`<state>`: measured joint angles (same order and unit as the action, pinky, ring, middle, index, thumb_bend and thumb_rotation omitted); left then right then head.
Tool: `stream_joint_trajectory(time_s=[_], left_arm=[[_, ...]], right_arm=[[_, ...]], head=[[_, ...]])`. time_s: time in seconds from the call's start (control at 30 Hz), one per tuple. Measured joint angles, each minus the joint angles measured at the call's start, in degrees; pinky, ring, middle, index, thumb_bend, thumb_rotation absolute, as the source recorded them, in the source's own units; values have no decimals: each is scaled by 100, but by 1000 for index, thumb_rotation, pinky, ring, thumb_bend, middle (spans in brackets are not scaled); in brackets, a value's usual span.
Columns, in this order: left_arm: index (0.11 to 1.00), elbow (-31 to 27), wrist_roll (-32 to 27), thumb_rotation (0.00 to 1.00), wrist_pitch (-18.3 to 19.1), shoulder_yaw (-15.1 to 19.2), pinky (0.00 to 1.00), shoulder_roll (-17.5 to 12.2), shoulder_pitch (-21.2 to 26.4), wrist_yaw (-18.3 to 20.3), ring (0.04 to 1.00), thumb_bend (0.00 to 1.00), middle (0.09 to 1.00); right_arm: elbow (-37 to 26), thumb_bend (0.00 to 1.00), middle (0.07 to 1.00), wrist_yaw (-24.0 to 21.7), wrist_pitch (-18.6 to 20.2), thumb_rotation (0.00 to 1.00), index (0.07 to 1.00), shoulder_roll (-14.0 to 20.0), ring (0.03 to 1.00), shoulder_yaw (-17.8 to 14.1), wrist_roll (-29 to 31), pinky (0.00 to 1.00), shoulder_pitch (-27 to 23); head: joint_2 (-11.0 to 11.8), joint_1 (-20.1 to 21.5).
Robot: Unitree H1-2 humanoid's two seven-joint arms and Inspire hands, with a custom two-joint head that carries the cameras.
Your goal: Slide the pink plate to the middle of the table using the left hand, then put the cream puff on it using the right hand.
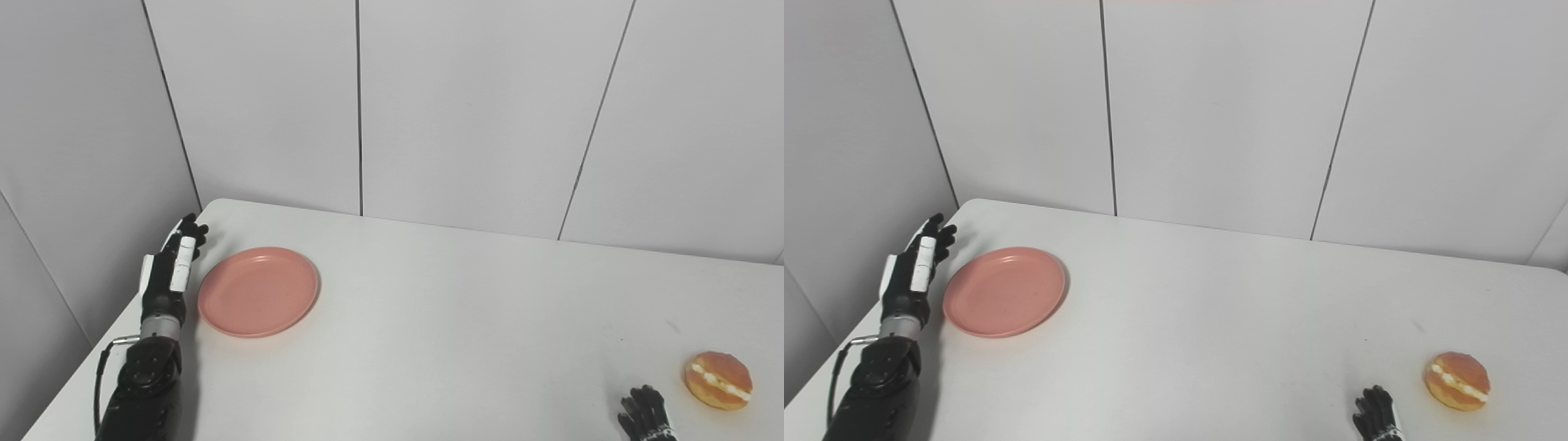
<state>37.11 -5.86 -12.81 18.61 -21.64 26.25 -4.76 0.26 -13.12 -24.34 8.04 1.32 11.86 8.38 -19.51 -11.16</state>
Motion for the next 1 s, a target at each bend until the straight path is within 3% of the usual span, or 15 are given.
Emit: stream_joint_trajectory(time_s=[0.23,0.4,0.53,0.67,0.83,1.0], left_arm=[[833,1023,-48,908,-631,17,932,-208,385,-2,857,1000,827],[784,1561,-16,902,-927,-74,831,-341,595,-60,811,987,782],[815,1952,11,918,-1122,-201,871,-439,740,-103,823,1000,803],[838,1912,5,917,-1131,-253,832,-452,726,-72,825,996,808],[887,1454,-21,943,-1000,-388,931,-406,512,102,909,953,873],[913,895,-85,978,-820,-425,961,-241,294,234,916,873,887]], right_arm=[[12,940,996,-1,-1,1000,1000,-1,1000,0,-1,1000,-6],[25,936,999,-4,-2,1000,1000,-2,1000,1,3,1000,-13],[32,923,999,-4,-2,1000,1000,-2,1000,2,3,1000,-17],[31,919,995,-4,-2,1000,1000,-1,1000,4,3,1000,-17],[30,926,995,-4,-2,1000,1000,-1,1000,6,2,1000,-16],[29,913,1000,-3,-2,1000,1000,-1,1000,6,-2,1000,-15]], head=[[-18,18],[-18,18],[-35,27],[-35,44],[-53,70],[-53,105]])
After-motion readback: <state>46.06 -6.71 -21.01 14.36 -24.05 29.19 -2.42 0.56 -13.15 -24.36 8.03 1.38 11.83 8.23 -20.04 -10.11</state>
